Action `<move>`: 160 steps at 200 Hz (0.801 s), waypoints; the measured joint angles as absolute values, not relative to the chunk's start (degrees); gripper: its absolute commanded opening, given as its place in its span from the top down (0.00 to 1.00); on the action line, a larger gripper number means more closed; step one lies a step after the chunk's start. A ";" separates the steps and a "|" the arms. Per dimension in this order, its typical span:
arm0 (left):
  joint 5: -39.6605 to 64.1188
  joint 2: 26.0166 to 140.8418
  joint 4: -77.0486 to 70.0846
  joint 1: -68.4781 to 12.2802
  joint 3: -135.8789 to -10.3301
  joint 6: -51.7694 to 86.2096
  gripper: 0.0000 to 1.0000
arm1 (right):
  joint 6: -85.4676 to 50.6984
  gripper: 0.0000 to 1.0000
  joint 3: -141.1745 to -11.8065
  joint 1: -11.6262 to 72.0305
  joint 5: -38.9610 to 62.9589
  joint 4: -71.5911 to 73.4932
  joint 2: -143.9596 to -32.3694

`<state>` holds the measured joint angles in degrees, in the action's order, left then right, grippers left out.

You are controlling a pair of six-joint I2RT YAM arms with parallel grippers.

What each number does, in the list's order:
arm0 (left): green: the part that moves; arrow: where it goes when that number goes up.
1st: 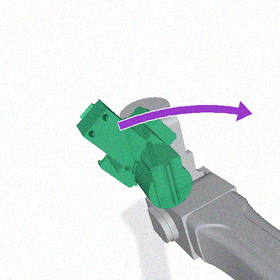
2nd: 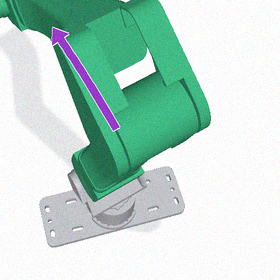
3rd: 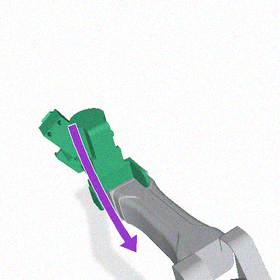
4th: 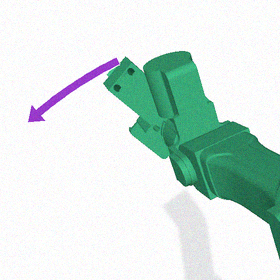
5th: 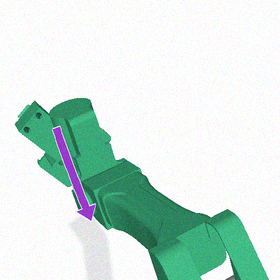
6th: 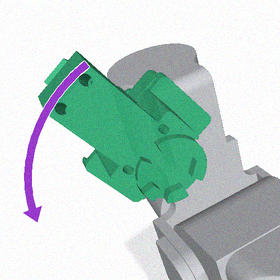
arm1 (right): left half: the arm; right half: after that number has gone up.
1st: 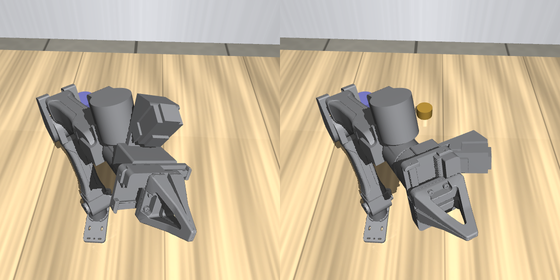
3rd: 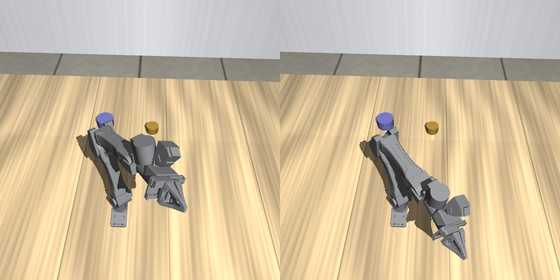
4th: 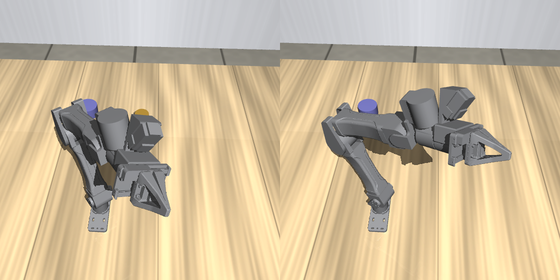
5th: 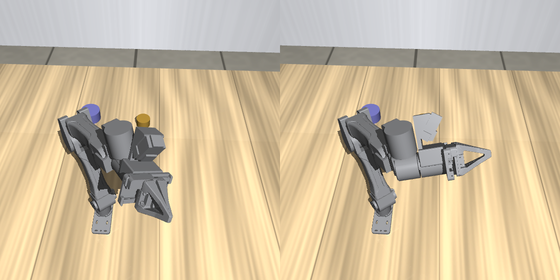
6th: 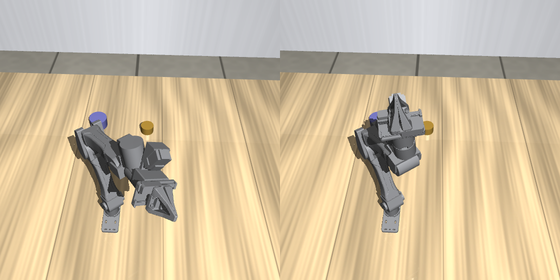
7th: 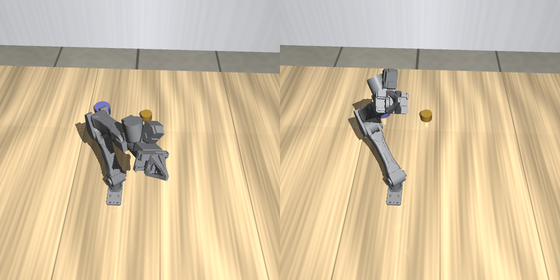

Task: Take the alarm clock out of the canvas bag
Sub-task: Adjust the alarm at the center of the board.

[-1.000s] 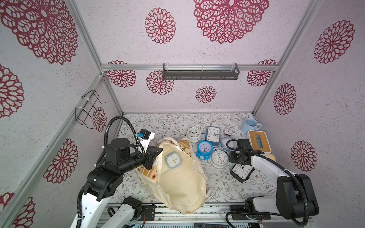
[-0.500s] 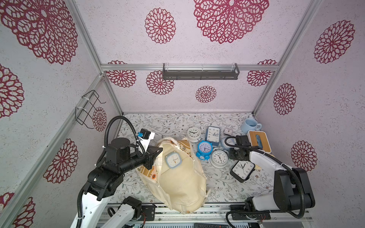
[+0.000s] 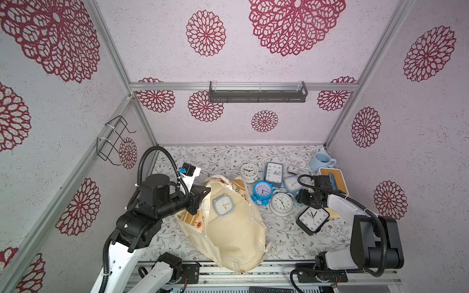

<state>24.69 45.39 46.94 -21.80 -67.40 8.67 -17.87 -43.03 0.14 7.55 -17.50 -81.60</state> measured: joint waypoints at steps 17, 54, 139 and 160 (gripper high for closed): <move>24.77 45.41 46.92 -21.82 -67.42 8.82 1.00 | -18.11 0.23 -43.55 0.14 6.52 -17.85 -81.71; 24.77 45.41 47.00 -21.82 -67.64 8.88 1.00 | -17.98 0.38 -45.56 0.12 4.38 -17.65 -82.06; 24.82 45.52 46.96 -21.82 -68.10 9.10 1.00 | -17.43 0.69 -46.02 -0.47 1.74 -14.79 -83.88; 24.82 45.76 46.94 -21.82 -68.10 9.28 1.00 | -17.10 0.70 -44.60 -1.15 3.95 -11.35 -83.59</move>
<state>24.82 45.76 46.94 -21.82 -68.10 9.28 -17.10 -44.60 -1.15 3.95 -11.35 -83.59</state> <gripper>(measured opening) 0.051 0.318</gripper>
